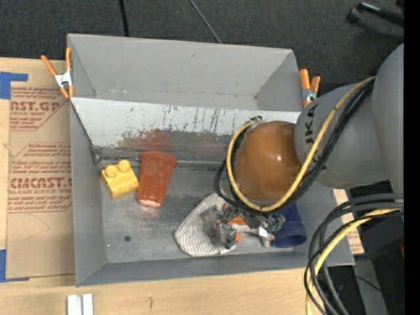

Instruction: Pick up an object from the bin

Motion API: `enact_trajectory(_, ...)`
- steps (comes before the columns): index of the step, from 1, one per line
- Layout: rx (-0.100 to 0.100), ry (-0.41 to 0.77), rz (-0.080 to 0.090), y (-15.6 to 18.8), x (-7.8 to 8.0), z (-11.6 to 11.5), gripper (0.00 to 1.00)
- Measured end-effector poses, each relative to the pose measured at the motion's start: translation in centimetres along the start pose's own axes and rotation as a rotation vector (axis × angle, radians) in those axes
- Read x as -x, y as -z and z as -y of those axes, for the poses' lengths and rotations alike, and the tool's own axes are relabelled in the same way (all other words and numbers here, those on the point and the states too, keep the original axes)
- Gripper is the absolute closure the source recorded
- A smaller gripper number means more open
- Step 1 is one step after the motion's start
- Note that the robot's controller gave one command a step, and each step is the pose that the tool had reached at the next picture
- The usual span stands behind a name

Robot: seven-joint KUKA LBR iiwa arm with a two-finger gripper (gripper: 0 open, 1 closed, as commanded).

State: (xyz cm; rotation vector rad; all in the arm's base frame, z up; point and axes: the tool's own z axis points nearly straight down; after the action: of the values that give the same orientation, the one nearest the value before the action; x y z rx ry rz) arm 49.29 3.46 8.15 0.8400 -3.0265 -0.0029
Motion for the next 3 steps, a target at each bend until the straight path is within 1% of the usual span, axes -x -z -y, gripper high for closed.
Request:
enact_trajectory(1, 0.0, 0.0, 0.0, 0.0, 0.0, 0.0, 0.0)
enact_trajectory(2, 0.001, 0.0, 0.0, 0.0, 0.0, 0.0, 0.0)
enact_trajectory(3, 0.0, 0.024, 0.003, -1.1, -0.4, 0.7, 1.0)
